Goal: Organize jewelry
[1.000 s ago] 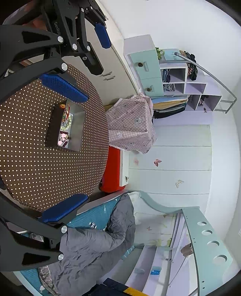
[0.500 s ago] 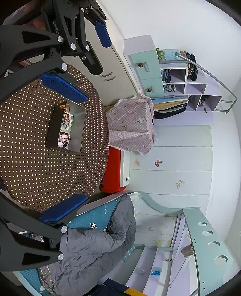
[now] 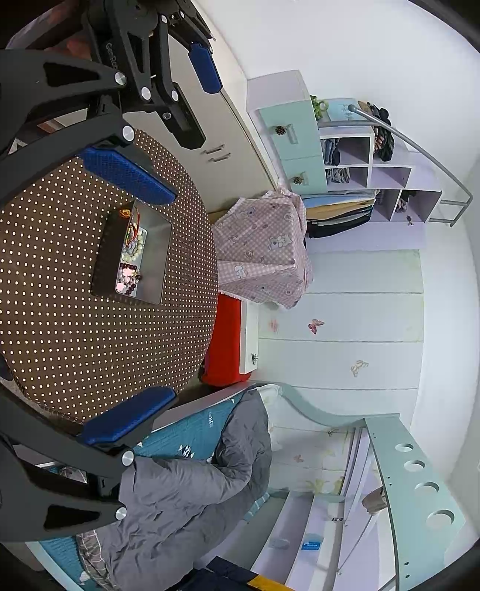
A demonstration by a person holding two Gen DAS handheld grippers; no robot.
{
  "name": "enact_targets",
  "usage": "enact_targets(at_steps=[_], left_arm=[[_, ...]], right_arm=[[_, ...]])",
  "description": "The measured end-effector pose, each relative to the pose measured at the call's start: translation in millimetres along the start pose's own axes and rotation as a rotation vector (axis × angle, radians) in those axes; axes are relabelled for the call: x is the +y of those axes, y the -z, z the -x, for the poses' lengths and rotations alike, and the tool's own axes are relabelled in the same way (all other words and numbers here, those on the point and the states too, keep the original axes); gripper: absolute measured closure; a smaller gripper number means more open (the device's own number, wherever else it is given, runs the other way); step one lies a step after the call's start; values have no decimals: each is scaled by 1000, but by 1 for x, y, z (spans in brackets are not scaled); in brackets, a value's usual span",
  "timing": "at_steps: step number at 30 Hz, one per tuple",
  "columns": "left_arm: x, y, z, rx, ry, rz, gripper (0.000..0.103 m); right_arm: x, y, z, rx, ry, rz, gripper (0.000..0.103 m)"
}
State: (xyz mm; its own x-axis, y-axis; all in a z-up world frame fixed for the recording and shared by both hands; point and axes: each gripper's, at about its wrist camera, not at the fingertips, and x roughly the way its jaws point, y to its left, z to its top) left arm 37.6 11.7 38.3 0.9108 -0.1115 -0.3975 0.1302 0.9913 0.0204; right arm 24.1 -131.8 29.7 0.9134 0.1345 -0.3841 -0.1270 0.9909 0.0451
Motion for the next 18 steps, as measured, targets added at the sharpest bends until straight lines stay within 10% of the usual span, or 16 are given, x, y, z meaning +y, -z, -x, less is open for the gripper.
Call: enact_targets(at_steps=[18], left_arm=[[0, 1, -1, 8, -2, -3, 13]], right_arm=[[-5, 2, -2, 10, -1, -11, 8]])
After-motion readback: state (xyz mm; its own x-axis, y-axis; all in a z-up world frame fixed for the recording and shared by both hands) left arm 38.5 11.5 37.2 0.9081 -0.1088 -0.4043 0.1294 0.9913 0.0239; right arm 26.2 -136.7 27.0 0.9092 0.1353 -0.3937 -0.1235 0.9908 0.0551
